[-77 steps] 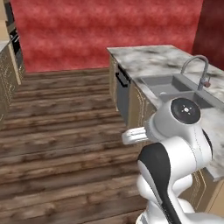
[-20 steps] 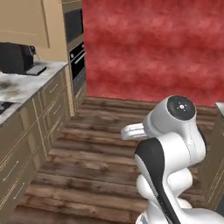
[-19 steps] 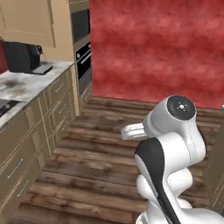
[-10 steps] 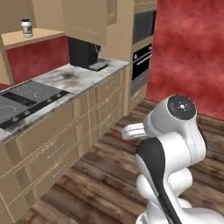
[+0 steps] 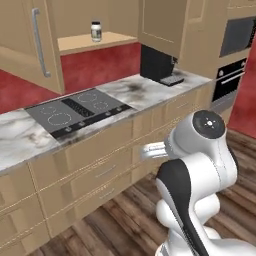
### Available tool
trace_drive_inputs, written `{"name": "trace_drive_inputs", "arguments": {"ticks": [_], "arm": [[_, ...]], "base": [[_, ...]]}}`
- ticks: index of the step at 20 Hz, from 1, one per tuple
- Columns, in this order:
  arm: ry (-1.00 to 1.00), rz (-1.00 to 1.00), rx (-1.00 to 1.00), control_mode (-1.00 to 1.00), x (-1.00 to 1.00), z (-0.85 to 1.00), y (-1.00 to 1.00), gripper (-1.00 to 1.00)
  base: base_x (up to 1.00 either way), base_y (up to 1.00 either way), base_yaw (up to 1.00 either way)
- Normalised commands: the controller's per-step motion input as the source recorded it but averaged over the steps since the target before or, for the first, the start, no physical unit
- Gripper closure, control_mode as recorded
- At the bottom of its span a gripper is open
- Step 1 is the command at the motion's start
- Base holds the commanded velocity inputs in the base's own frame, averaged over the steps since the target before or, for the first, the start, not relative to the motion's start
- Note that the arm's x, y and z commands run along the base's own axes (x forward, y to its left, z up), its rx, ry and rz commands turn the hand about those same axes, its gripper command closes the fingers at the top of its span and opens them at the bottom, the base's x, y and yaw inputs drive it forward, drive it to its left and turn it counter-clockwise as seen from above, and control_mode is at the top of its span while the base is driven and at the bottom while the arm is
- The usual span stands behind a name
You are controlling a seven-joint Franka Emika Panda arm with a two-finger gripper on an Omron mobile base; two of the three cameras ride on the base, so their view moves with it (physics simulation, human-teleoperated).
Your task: Move the ketchup and mayonnaise from the cabinet to the dining counter.
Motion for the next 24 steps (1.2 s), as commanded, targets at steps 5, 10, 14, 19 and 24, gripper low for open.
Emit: {"name": "trace_drive_inputs", "arguments": {"ticks": [5,10,14,19,24], "arm": [[0.00,0.00,0.00,1.00,0.00,0.00,0.00,-1.00],[0.00,0.00,0.00,1.00,0.00,0.00,0.00,-1.00],[0.00,0.00,0.00,1.00,0.00,0.00,0.00,-1.00],[0.00,0.00,0.00,1.00,0.00,0.00,0.00,-1.00],[0.00,0.00,0.00,1.00,0.00,0.00,0.00,-1.00]], "base": [[0.78,-0.15,0.27],[0.69,-0.36,0.11],[0.56,-0.38,0.16],[0.50,-0.23,0.37],[0.41,-0.21,0.43]]}}
